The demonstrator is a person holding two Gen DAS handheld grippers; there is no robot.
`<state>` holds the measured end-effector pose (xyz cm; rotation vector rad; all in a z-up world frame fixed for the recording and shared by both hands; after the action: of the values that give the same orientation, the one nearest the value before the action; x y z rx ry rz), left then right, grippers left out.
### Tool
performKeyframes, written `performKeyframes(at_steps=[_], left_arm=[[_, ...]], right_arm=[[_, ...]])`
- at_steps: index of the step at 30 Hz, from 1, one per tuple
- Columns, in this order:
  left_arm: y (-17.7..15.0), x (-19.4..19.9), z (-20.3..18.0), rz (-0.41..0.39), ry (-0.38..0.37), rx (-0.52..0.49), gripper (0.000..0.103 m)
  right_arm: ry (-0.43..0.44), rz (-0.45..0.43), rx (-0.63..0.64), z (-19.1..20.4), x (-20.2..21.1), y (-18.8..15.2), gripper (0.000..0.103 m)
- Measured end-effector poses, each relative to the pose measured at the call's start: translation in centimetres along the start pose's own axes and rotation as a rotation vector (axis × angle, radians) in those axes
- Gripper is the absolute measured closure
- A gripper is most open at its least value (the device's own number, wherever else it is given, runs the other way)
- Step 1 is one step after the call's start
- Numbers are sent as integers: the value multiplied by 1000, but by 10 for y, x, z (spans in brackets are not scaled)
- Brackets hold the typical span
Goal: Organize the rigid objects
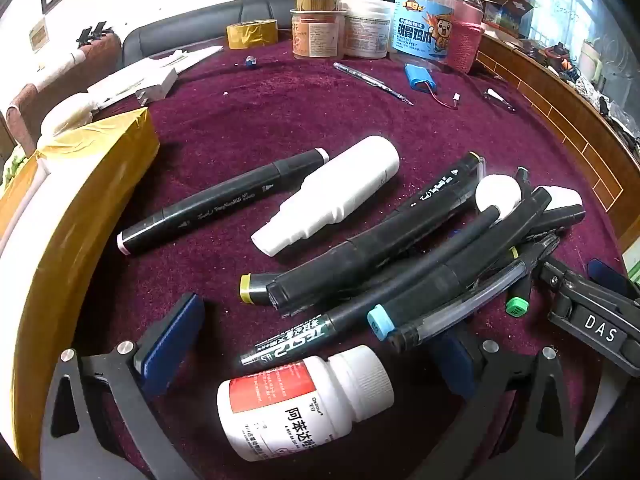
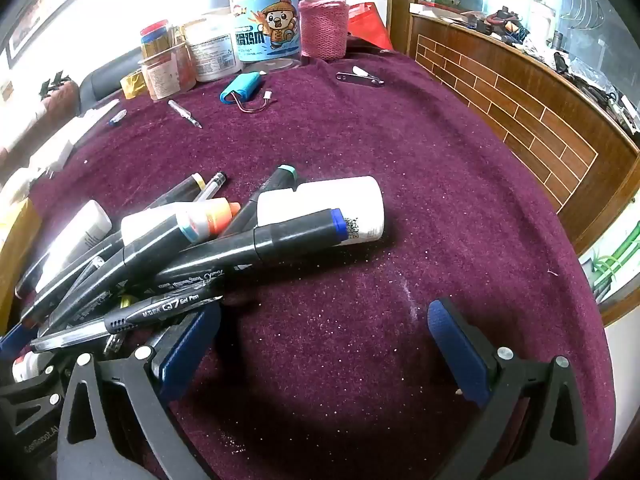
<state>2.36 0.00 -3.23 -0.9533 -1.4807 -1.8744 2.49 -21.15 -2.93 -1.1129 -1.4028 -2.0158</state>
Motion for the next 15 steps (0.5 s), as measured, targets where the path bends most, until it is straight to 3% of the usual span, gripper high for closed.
performKeyframes(at_steps=[15], left_arm=[[0,0,0,1,-1,1,0]], right_arm=[[1,-1,0,0,0,0,1]])
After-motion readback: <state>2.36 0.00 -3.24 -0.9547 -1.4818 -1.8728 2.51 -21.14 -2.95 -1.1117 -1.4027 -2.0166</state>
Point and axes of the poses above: each gripper's, at about its wrist camera, not at the fingertips, and x roughly against the way its jaws point, z to its left, y to its top, the point moved 4 cm from there along -x, roughly the way its jaws point, and after that the axes turned 13 degrees about -x, right-handed, at the moved point
